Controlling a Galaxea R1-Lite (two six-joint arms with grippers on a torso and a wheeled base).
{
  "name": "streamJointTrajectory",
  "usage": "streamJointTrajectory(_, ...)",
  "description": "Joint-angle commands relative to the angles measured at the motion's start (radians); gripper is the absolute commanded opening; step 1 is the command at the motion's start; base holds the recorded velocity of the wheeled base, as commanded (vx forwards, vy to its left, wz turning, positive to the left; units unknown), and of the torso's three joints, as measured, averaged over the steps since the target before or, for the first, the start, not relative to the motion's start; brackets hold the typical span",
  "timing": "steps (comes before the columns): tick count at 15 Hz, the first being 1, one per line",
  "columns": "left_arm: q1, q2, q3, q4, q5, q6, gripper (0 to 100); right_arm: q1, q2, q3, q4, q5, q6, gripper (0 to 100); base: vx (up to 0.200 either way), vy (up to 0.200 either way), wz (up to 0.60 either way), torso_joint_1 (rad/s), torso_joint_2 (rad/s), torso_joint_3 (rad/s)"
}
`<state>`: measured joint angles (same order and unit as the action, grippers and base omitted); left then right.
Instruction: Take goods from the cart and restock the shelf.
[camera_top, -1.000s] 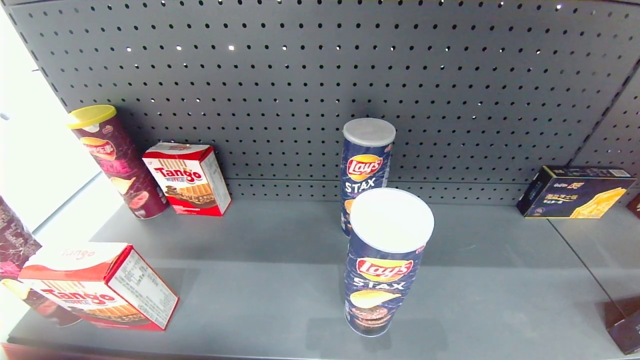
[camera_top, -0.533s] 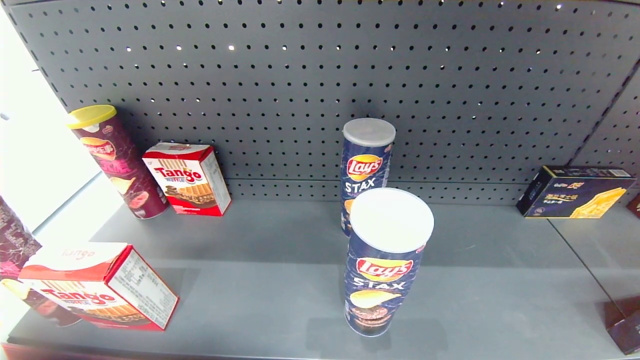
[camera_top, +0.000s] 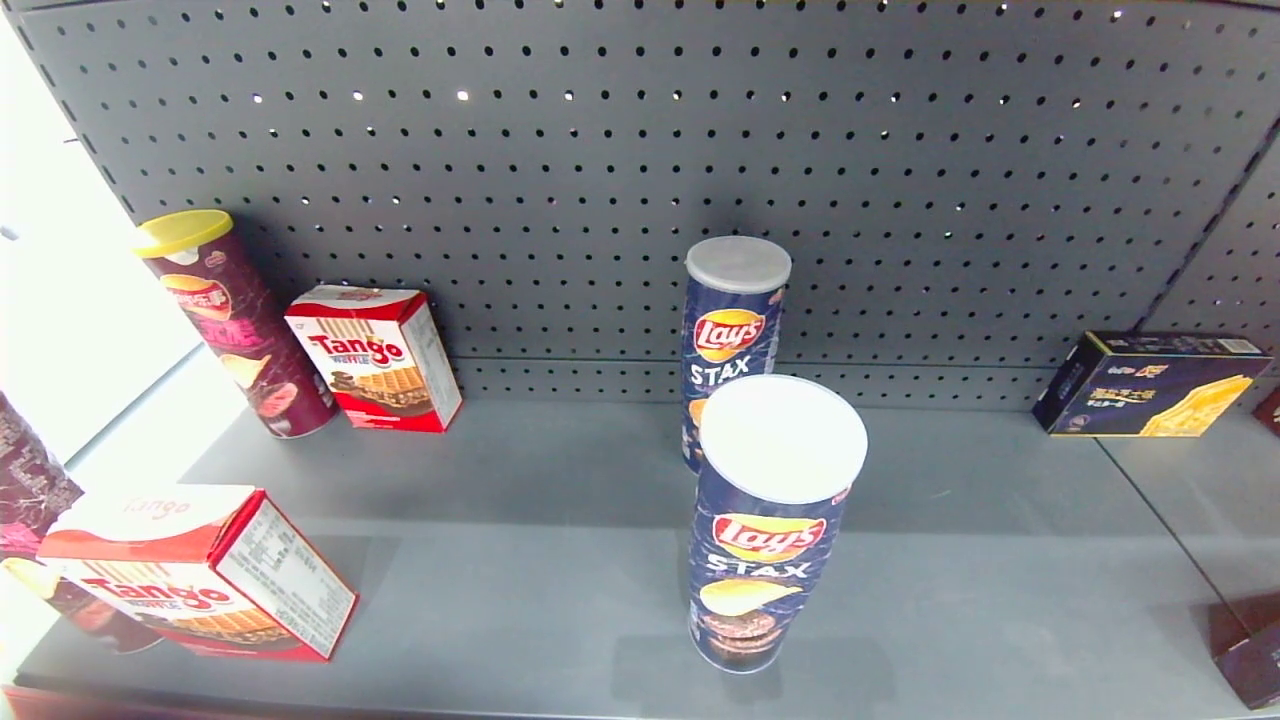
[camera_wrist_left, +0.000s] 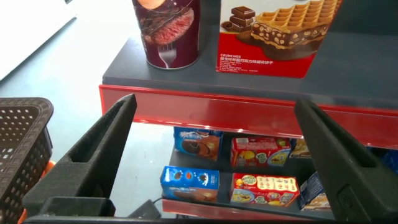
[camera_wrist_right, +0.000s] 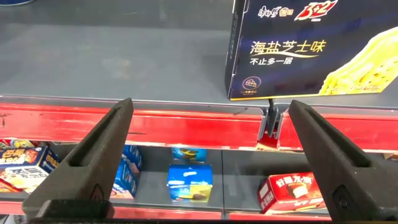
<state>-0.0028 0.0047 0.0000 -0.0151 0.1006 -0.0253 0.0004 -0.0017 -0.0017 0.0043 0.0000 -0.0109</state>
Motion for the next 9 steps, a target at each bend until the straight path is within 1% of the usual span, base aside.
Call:
streamJointTrajectory(1, 0.001, 0.001, 0.0, 0.0, 0.001, -0.001, 100, 0.001, 0.002, 0.0, 0.0, 0.0, -0.001, 100, 0.0, 0.0, 0.0, 0.0, 0.0, 0.0)
streamJointTrajectory(5, 0.001, 0.001, 0.0, -0.003, -0.018, 0.002, 100, 0.001, 0.002, 0.0, 0.0, 0.0, -0.001, 100, 0.0, 0.0, 0.0, 0.0, 0.0, 0.0)
streamJointTrajectory(9, 0.001, 0.001, 0.0, -0.003, -0.016, 0.002, 100, 0.001, 0.002, 0.0, 0.0, 0.0, -0.003, 100, 0.0, 0.0, 0.0, 0.0, 0.0, 0.0)
